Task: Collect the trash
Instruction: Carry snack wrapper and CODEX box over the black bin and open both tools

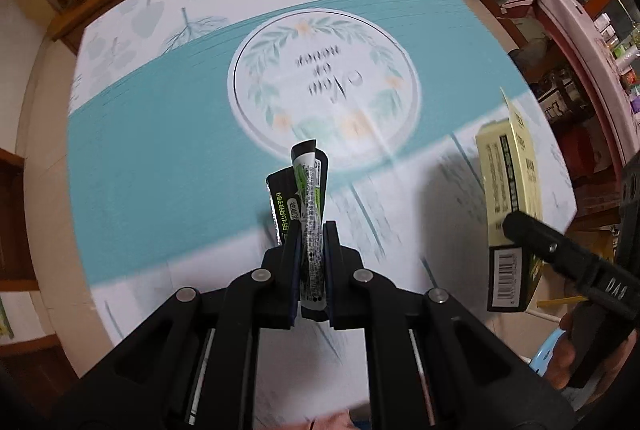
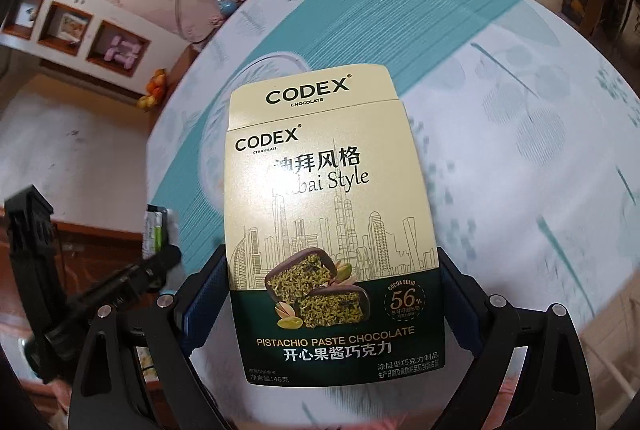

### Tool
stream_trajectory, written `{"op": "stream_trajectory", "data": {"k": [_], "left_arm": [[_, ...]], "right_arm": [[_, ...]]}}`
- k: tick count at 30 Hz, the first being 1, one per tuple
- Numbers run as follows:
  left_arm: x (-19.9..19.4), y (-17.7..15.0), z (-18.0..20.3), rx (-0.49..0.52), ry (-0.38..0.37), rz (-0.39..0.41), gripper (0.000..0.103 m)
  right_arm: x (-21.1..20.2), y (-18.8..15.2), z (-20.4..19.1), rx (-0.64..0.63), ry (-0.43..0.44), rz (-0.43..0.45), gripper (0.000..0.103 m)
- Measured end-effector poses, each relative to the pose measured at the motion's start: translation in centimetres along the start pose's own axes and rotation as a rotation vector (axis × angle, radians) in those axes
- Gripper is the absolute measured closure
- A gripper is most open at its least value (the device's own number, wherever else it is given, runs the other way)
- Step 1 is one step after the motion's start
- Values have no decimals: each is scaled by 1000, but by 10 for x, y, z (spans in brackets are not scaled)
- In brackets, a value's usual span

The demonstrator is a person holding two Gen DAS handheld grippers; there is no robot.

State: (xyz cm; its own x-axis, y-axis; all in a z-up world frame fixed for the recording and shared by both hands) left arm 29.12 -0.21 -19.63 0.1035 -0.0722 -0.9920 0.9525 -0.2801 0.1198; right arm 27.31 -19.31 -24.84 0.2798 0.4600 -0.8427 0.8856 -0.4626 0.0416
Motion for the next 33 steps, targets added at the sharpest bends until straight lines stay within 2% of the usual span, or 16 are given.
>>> {"op": "stream_trajectory", "data": {"k": [6, 12, 18, 21, 25, 33], "left_arm": [[-38, -71, 22, -91, 11, 77, 96], [-59, -148, 54, -217, -3, 107, 96], [-61, -221, 85, -226, 31, 94, 96], [-51, -254, 94, -213, 59, 59, 96], [-26, -283, 92, -224, 80, -6, 96], [56, -327, 86, -237, 101, -137, 95]], "right_arm": [[-45, -63, 2, -93, 86, -22, 9], [-79, -127, 12, -222, 106, -68, 9], [-99, -200, 47, -276, 120, -140, 9], [-93, -224, 63, -268, 117, -182, 9], [-76, -250, 88, -251, 85, -229, 9], [-9, -286, 140, -226, -43, -315, 9]]}}
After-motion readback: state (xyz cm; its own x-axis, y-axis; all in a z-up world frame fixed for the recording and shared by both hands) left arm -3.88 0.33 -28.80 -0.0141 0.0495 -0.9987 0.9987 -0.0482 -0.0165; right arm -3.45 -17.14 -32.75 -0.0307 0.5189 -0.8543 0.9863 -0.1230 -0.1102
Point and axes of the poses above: each gripper's, at about its wrist camera, not at the fingertips, and x roughly the way its jaws point, z to its right, y to its top, the point moved 10 cm from there along x, roughly the way its jaws point, and after that the axes turned 9 degrees about -z, right-handed, at the moved point
